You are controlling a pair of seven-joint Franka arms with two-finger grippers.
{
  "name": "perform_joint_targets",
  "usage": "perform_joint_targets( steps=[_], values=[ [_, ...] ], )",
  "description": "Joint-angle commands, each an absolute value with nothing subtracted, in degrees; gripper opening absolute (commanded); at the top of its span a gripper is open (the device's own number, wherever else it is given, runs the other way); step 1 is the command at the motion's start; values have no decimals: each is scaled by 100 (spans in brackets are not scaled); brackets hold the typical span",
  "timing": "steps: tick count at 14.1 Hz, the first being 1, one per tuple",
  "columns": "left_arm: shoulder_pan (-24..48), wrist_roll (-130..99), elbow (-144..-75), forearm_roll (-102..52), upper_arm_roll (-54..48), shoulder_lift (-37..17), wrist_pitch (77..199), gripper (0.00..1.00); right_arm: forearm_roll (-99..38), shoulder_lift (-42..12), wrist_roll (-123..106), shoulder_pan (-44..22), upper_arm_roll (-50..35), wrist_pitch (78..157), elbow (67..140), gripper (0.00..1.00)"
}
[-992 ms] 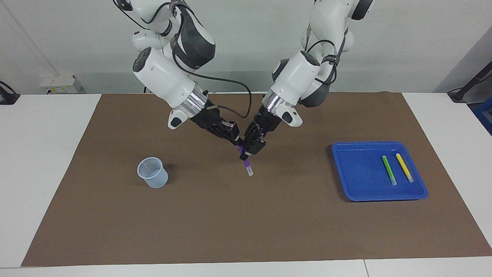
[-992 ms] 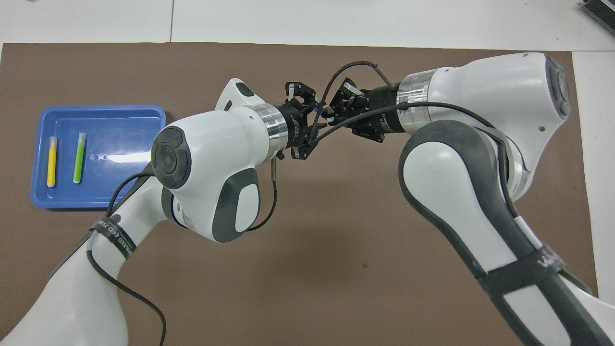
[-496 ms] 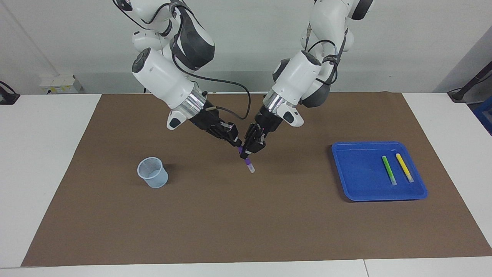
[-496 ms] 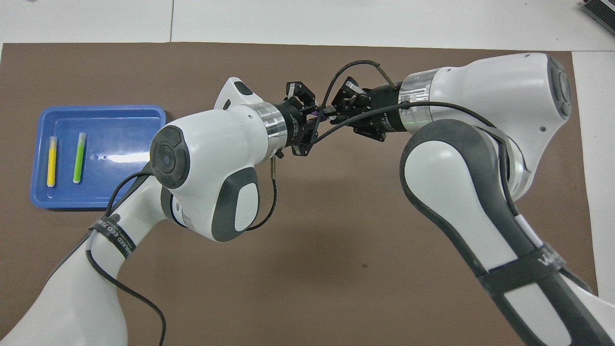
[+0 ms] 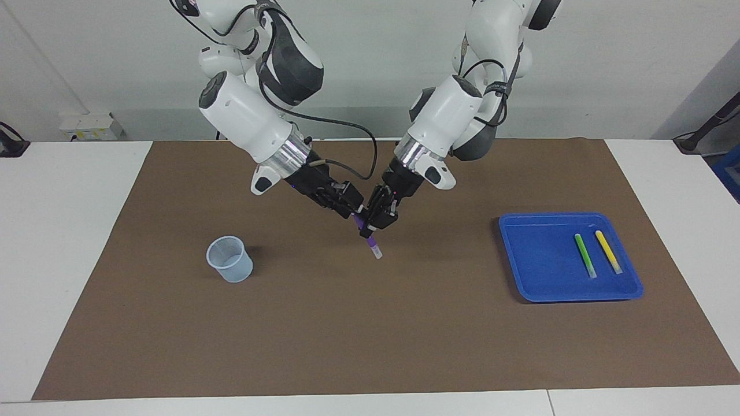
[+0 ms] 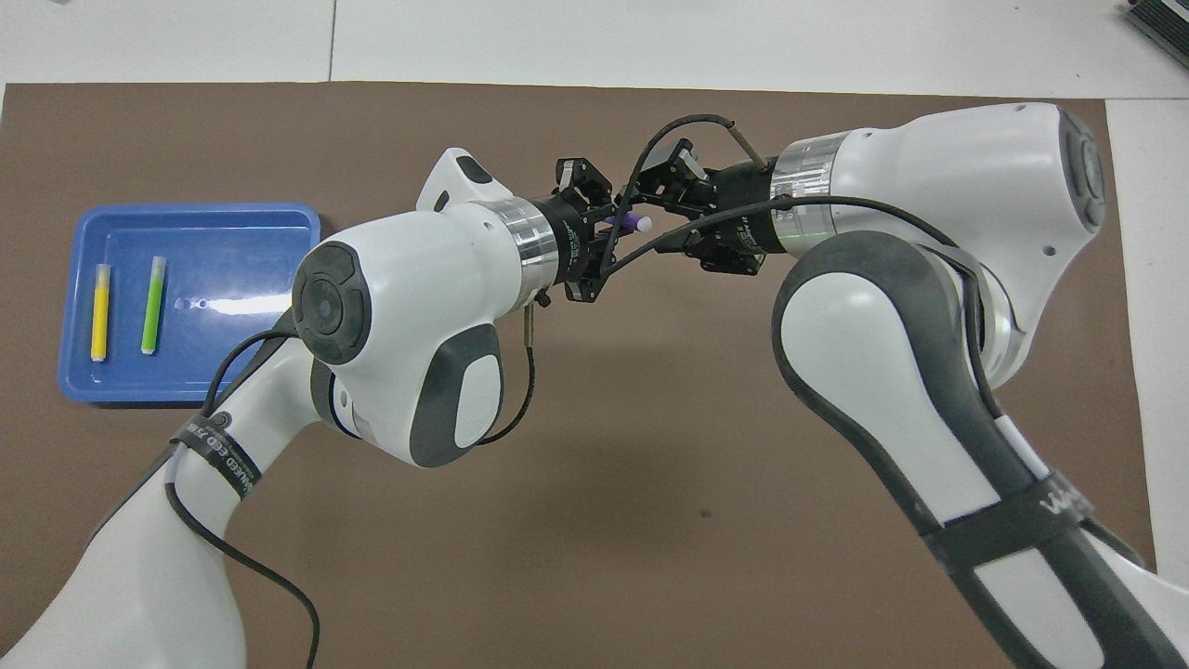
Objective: Right arm passes pens to left for tray arrangement
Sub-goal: 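Close the left gripper on the purple pen held by the right gripper, then open the right gripper and withdraw while the left gripper pulls the pen, then lower the purple pen into the blue tray with the left gripper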
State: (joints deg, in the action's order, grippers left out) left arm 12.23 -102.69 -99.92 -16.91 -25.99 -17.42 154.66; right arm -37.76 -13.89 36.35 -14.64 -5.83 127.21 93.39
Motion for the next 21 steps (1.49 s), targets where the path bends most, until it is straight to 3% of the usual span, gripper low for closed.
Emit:
perform_joint_targets(
  steps=[1,11,16,21],
  values=[
    [1126,-10292,-9765,-1406,-2549,-1740,14943,0,-3395,-1310,3577,-1354,-554,12482,9299,100],
    [-51,-7447,-9527,-1415,-2487,-1512,12482,0,-1522,-686,925,244,-536,10311,9097,100],
    [-790,-5312,-9580,-1406,-2479,-1398,11699,0,-784,-422,362,861,-545,9897,9088,100],
    [-1511,-2799,-10080,-645,-2435,-1117,11435,0,-62,-194,185,835,-571,9808,9263,100]
  ],
)
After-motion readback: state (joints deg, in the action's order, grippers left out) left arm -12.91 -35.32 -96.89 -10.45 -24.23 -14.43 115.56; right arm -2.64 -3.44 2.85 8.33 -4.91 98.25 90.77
